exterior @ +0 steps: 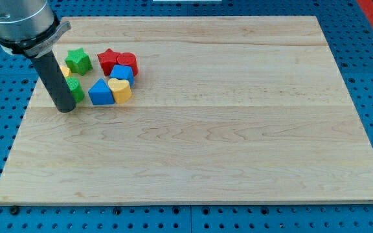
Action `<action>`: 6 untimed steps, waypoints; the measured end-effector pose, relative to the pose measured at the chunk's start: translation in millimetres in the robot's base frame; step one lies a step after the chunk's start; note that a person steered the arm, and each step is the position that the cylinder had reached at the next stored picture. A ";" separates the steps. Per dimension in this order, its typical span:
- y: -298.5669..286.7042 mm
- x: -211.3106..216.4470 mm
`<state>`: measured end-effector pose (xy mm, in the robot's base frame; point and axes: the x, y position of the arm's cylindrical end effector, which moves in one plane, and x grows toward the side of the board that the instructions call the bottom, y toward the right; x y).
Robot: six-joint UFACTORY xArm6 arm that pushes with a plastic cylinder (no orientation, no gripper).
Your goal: Place your arm at the left center of the board
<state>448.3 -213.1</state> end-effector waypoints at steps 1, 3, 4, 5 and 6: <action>0.0 0.0; 14.6 4.3; 4.9 28.3; 9.1 50.2; -40.4 38.1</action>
<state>486.4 -253.4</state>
